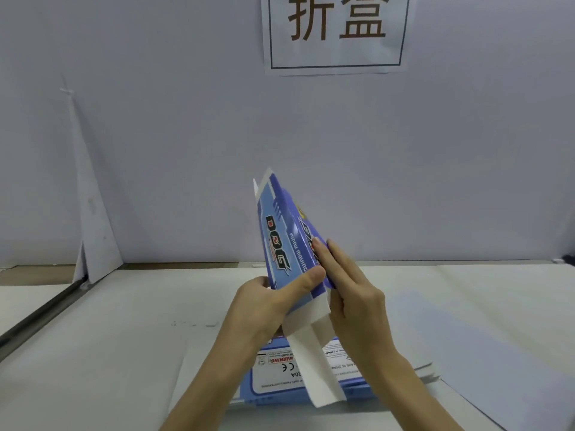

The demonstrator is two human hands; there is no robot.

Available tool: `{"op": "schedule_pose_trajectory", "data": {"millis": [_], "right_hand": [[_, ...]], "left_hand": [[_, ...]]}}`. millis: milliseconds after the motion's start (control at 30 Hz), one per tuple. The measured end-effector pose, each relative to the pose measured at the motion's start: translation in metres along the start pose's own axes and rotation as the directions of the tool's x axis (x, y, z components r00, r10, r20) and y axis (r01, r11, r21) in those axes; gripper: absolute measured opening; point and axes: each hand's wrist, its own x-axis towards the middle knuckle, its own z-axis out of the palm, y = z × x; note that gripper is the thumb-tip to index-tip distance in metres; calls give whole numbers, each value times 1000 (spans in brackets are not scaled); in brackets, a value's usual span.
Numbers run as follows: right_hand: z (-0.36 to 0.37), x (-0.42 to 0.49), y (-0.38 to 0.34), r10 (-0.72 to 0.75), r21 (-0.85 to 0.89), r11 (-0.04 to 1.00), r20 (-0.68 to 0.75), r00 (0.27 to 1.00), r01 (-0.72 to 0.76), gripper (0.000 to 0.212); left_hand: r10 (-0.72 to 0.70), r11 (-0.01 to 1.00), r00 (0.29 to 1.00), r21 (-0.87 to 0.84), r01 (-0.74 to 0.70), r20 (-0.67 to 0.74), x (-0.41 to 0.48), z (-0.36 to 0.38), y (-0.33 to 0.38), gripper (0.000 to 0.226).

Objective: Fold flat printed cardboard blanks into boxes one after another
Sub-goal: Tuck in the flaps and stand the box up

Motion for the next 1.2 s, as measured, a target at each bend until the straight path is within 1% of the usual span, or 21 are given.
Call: {"op": "schedule_pose_trajectory", "data": {"millis": [100,133,167,200,233,267,333,367,433,467,500,533,600,633,700,733,800,833,933,1067,1200], "right_hand": [[-20,9,3,-93,-143,985,62,994,101,44],[-29,12,7,-92,-83,991,131,987,104,42],[-38,15,9,-31,71,997,227,973,16,46],[-45,19,9,57,265,954,301,952,-141,58],[-47,25,9,165,426,855,318,933,-297,68],[-46,32,7,284,534,733,322,903,-421,71],[-46,40,6,441,667,482,375,815,-568,66],[-44,41,5,472,682,416,404,784,-602,68],[-43,35,3,460,675,359,474,751,-645,45],[-44,30,6,459,680,341,482,746,-649,40],[-48,27,8,480,687,335,464,745,-644,45],[-50,26,12,503,685,357,432,748,-635,59],[-50,30,13,548,652,439,351,759,-618,82],[-51,31,10,546,636,480,323,773,-604,83],[-47,31,7,548,622,520,284,787,-586,68],[-46,30,6,550,618,529,272,790,-581,62],[-47,32,5,549,587,558,270,791,-587,61],[-50,32,6,541,575,573,271,796,-585,57],[-58,31,13,513,611,542,302,803,-576,30],[-59,30,15,534,605,576,230,814,-549,38],[-57,32,8,541,638,518,271,796,-569,32]], "left_hand": [[69,996,997,-52,-71,-42,6,-11,-1,77],[104,992,992,-69,-109,-76,8,-17,0,81],[141,984,985,-91,-150,-105,11,-23,1,83],[179,975,978,-117,-191,-108,13,-30,2,84],[208,965,975,-148,-218,-76,15,-37,3,85],[227,956,974,-190,-223,0,16,-44,3,86],[227,954,953,-245,-175,201,15,-52,3,86],[214,963,936,-222,-153,281,13,-53,2,84],[167,984,912,-114,-133,375,11,-49,-1,97],[145,989,907,-73,-126,395,11,-47,-2,103],[133,991,903,-57,-120,408,10,-46,-3,105],[133,991,896,-65,-116,423,9,-46,-3,104],[159,983,889,-152,-103,430,7,-51,0,93],[180,975,899,-194,-109,400,6,-52,1,89],[199,971,943,-185,-153,266,9,-51,1,82],[205,970,960,-171,-173,190,11,-49,-1,73],[186,971,976,-174,-166,110,13,-43,-3,58],[169,971,980,-188,-146,110,13,-42,-4,54],[135,962,975,-257,-87,177,12,-39,-4,47],[162,970,982,-201,-139,99,13,-32,-5,46],[186,961,978,-224,-162,91,11,-34,-2,45]]}}
